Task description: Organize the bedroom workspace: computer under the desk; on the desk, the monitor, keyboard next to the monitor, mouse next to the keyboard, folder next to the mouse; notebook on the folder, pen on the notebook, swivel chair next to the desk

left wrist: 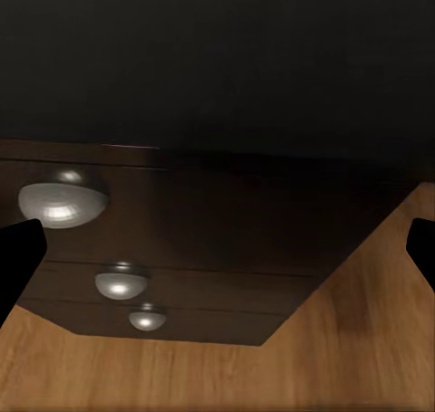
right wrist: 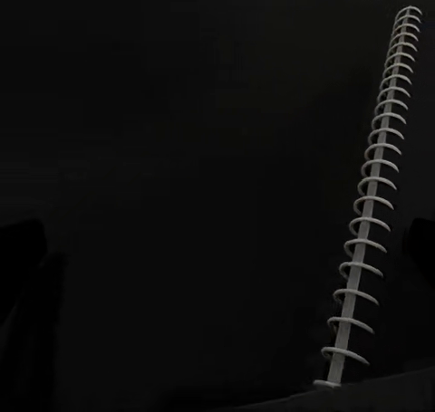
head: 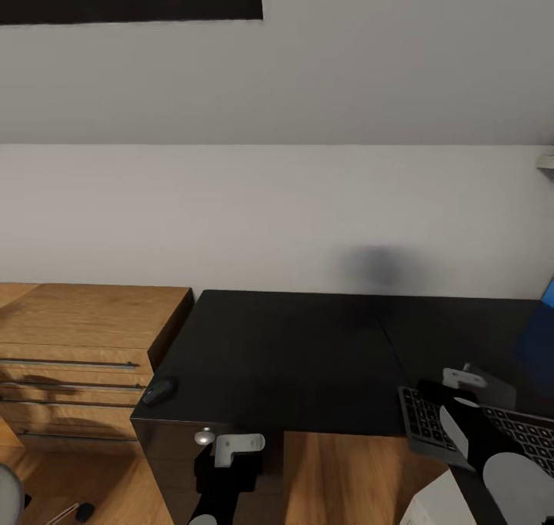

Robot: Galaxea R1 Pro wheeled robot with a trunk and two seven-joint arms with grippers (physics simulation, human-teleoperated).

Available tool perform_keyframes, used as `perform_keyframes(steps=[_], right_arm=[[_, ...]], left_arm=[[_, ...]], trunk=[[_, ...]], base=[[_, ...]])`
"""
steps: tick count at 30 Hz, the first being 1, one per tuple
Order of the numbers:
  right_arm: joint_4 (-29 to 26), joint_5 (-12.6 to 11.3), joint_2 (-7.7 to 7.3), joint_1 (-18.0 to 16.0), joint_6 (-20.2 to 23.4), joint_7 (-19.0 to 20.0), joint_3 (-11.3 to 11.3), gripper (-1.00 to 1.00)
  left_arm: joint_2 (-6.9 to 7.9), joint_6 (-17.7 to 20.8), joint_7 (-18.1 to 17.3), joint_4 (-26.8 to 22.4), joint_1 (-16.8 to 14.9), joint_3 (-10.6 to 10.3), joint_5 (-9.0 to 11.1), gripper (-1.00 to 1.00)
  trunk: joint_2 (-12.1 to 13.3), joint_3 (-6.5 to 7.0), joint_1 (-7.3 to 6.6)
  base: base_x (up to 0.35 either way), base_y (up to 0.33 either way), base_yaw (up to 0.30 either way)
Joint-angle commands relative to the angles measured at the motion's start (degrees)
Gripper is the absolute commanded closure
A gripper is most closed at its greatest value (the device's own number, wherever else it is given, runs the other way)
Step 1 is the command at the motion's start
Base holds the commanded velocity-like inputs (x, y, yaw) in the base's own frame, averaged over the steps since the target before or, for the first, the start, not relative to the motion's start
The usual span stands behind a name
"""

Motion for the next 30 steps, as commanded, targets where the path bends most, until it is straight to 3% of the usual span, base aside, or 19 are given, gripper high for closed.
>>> perform_keyframes(steps=[1,10,14,19,30], right_arm=[[1.4,-1.3,0.04,0.0,0.2,0.0,0.3,-1.0],[0.5,-1.4,0.17,0.0,0.3,-0.2,0.8,-1.0],[-2.3,-1.3,1.74,0.0,0.3,-0.4,0.4,-1.0],[-2.3,-1.3,1.94,0.0,0.3,-0.6,0.5,-1.0],[-2.3,-1.3,2.54,0.0,0.2,-0.6,0.4,-1.0]], left_arm=[[0.0,0.1,0.4,-0.1,0.0,-0.1,0.5,-1.0],[0.0,0.1,0.4,-0.1,0.0,-0.1,0.5,-1.0],[0.0,0.1,0.4,-0.1,0.0,-0.1,0.5,-1.0],[0.0,0.1,0.4,-0.1,0.0,-0.1,0.5,-1.0],[0.0,0.1,0.4,-0.1,0.0,-0.1,0.5,-1.0]], trunk=[[0.0,-0.06,0.01],[0.0,-0.06,0.01],[0.0,-0.06,0.01],[0.0,-0.06,0.01],[0.0,-0.06,0.01]], base=[[0.0,0.0,0.0],[0.0,0.0,0.0],[0.0,0.0,0.0],[0.0,0.0,0.01],[0.0,0.0,0.126]])
